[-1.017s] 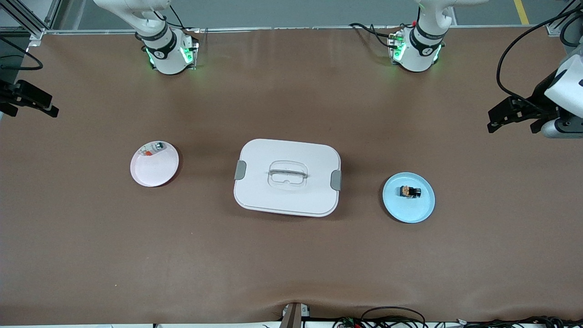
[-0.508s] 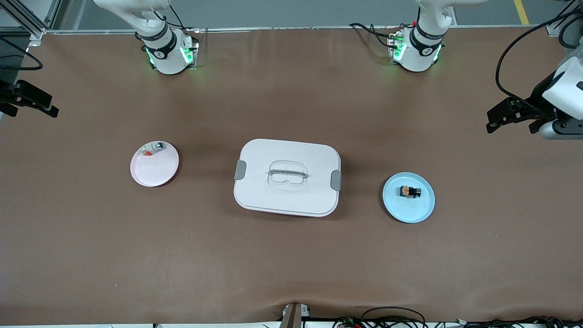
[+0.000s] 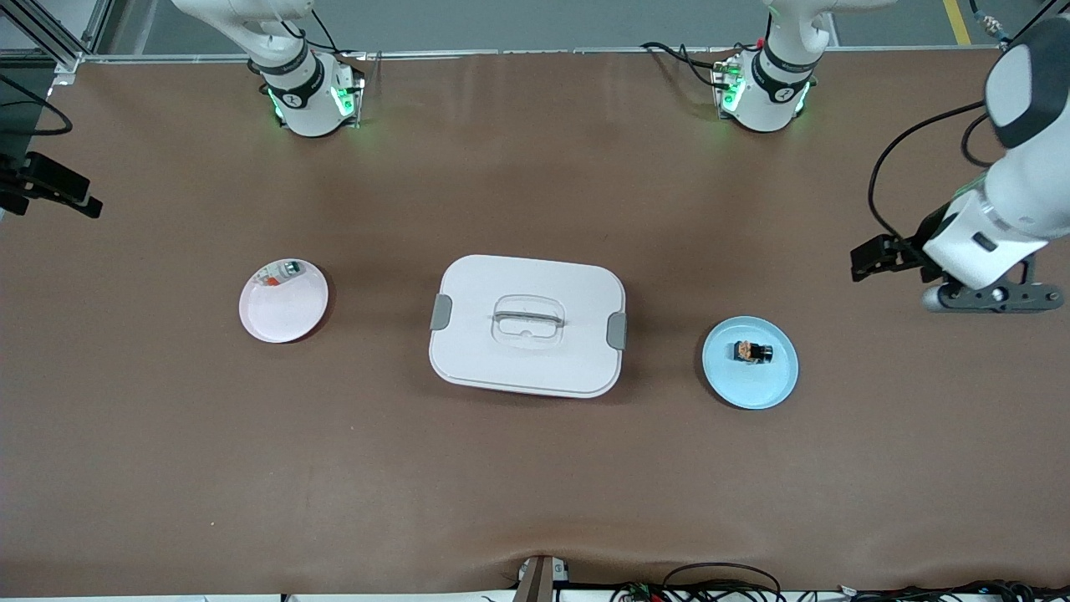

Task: Transfer orange switch to right arm and place
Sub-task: 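Move the left gripper over the orange switch on the blue plate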

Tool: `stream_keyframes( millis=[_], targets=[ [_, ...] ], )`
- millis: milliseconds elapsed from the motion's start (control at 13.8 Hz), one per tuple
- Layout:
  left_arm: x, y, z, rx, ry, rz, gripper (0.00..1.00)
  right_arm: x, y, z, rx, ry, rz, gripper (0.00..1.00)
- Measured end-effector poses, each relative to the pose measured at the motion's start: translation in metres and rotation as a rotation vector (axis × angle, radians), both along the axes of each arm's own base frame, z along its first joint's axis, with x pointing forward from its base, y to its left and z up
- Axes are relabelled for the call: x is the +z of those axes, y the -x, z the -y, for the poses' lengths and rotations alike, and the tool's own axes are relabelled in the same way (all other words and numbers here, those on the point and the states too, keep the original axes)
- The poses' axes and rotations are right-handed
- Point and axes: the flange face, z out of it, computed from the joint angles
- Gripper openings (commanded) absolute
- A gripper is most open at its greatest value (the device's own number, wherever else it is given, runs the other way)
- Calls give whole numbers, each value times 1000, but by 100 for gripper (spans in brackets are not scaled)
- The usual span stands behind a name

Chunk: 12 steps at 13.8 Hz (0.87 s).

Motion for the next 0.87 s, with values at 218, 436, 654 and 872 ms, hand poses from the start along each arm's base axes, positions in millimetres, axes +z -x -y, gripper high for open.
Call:
stream_keyframes(
  millis=[218,436,654,872],
  targets=[
    [-43,1,0,8,1,14,100,-12,-5,8,-11,-2,-20,100],
    [-81,5,1,39,4,40,100,-10,-5,6,-7,-2,-16,100],
    [-114,10,3,46,8,65,100,-9,-5,4,-2,-1,-14,100],
    [-152,9,18,33,6,55,100,-6,-6,-9,22,2,-8,100]
  ],
)
